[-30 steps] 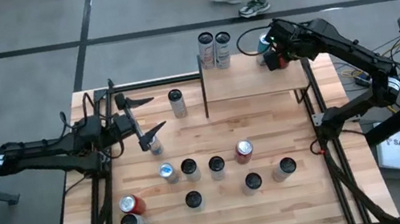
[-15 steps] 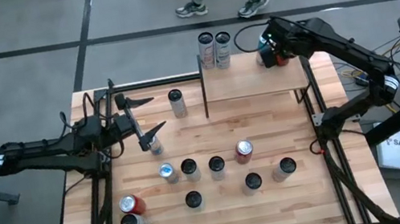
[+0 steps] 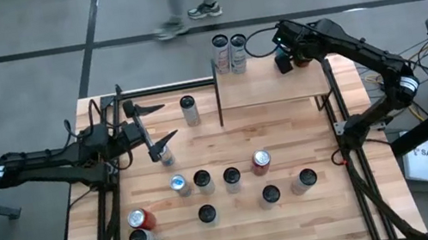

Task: Place canned beverage on shelf
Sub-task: Put the top red black soda can on the shelf, then put the bottom blue soda can on the shelf aligned with the blue soda can

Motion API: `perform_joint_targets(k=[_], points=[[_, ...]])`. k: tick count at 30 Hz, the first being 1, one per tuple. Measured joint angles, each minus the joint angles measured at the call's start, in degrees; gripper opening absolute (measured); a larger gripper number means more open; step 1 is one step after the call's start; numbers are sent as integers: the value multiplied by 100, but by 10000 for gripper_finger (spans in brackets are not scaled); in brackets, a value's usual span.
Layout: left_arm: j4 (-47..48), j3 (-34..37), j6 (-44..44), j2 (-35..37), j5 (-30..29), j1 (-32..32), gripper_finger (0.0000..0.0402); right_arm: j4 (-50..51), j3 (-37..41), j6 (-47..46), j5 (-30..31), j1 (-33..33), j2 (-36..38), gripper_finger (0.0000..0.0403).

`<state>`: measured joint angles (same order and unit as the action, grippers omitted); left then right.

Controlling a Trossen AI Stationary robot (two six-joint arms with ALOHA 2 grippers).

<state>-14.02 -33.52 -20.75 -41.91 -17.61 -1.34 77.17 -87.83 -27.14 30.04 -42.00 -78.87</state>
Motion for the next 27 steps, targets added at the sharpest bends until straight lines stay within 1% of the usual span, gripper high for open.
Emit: perform_joint_targets(k=[7,12,16,20,27], points=[[0,0,0,0,0,0,370,6,-156,11,-54,22,91,12],[0,0,22,0,0,0,370,-6,-370,13,-187,284,186,12],[51,0,39,0,0,0,370,-17,-426,-59,-190,708,326,12],[306,0,280,0,4,2,370,-24,-417,-138,-164,1278,426,12],[1237,0,1469,-2,15,2,370,-327,-407,-32,-143,2210,492,12]])
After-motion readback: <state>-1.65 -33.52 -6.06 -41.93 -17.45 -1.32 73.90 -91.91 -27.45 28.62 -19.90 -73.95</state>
